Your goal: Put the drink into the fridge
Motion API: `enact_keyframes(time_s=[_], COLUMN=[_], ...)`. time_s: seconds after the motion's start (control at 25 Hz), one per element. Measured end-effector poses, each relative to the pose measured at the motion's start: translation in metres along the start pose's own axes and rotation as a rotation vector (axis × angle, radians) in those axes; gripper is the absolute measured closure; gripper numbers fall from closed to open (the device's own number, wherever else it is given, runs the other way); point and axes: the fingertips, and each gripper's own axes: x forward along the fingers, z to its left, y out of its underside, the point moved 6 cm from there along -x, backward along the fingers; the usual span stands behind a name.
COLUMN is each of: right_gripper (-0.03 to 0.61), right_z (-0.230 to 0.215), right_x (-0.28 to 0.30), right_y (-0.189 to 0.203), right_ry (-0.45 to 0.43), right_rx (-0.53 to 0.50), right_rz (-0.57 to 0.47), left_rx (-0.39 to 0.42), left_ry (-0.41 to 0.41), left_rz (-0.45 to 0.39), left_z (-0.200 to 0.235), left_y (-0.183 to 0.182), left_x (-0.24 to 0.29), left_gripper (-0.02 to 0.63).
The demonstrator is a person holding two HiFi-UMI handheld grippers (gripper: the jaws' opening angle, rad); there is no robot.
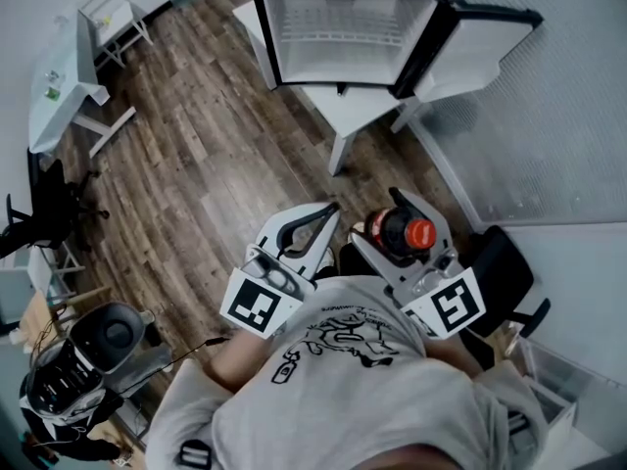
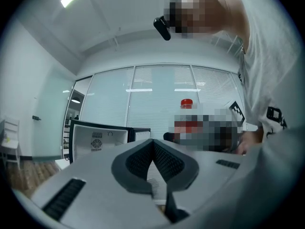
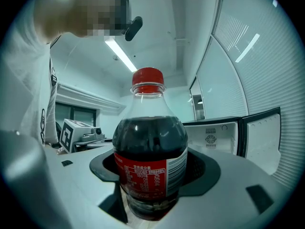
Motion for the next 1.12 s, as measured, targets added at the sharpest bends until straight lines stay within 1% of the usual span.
enact_keyframes(time_s=[0.2,0.4,0.6,0.88,1.12], right_gripper=[0.253,0.253,0.253,0.253,0.253], right_z=[-0.005,-0.018,-0.028,-0.075,-0.115], right_x=[0.009,0.013,0.046,0.029,0.058], right_y=[0.0,0.0,-0.006,-0.003,-0.01], right_ry=[-0.004,-0.009,-0.015,-0.02,-0.019], right_rx=[-0.007,-0.006,-0.013,0.002,0.008], right_rz=[0.007,0.016,0.022,0.007,0.002], left_rx=[-0.014,-0.012,-0.02,-0.011,-0.01], left_ry=[-0.004,0.007,0.012,0.004,0.0], left_rz=[0.0,-0.009,-0.01,0.01,0.022], left_z=[0.01,0.015,0.046,0.035,0.069], left_y=[0.003,0.002,-0.003,0.005,0.001], left_x=[0.005,0.022,0.032,0.079,0.115], left_gripper=[0.612,0.612,0.612,0.612,0.612])
